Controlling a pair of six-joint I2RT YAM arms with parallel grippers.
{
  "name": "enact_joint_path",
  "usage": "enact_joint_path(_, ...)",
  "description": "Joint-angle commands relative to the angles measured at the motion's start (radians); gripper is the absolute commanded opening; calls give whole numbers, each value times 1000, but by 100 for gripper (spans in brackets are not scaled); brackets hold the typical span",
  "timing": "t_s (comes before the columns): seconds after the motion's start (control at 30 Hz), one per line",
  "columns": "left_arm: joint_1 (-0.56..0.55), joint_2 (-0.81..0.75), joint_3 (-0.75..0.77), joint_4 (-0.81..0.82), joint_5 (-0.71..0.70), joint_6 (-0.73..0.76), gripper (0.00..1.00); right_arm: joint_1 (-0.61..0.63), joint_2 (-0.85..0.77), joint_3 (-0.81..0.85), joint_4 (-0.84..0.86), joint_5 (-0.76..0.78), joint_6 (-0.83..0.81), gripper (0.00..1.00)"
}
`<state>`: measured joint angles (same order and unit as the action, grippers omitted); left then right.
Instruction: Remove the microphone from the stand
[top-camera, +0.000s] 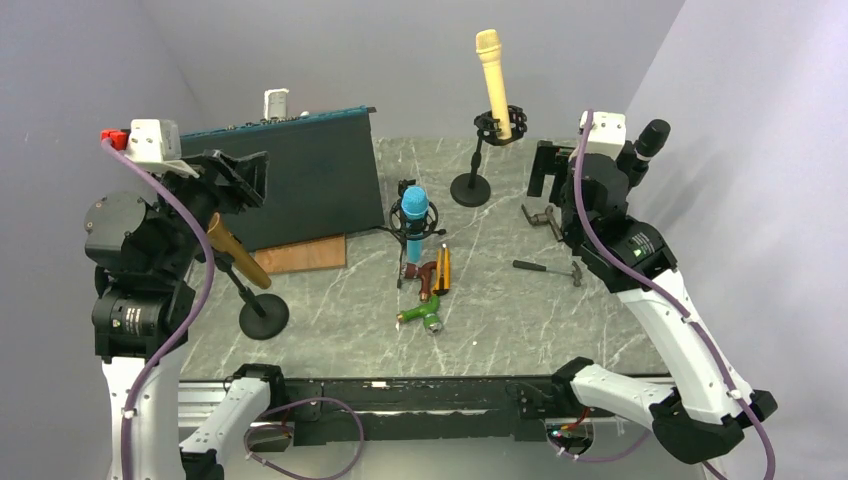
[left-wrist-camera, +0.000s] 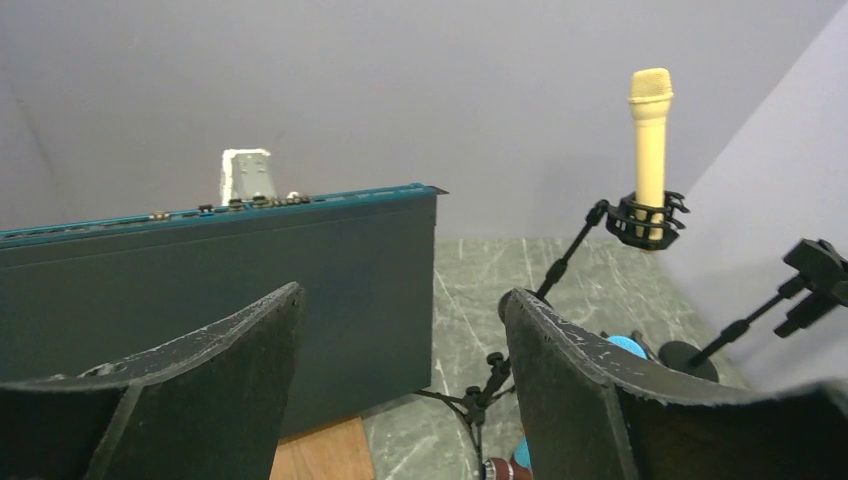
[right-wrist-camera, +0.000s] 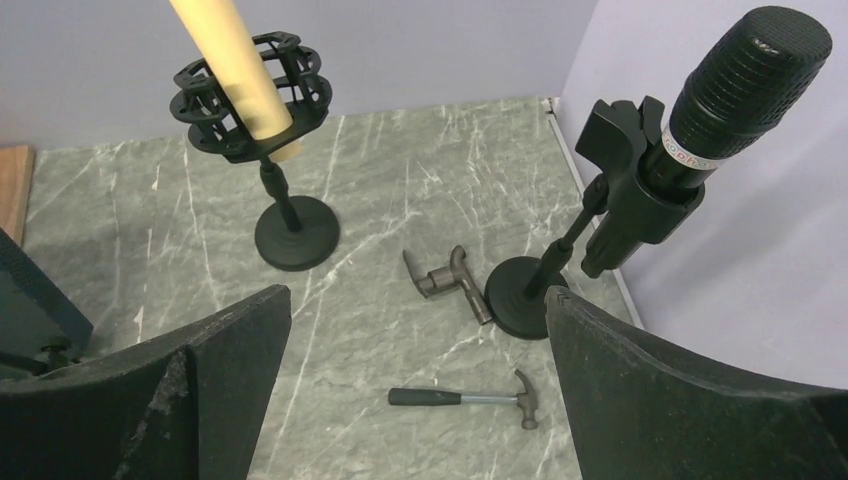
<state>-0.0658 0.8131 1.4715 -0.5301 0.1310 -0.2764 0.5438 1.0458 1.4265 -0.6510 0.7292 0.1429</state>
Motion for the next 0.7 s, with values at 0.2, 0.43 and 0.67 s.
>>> enact_joint_path(0.2, -2, 89, 22, 16, 292, -57, 70, -4, -45, -74, 102, -183, 32, 100)
enact_joint_path(0.43, -51, 112, -79, 112, 432, -72, 72, -38, -50, -98, 76, -314, 115, 100)
enact_joint_path(0.67, -236, 147, -110, 104, 348, 3, 72, -48, -67, -154, 122, -570, 90, 100)
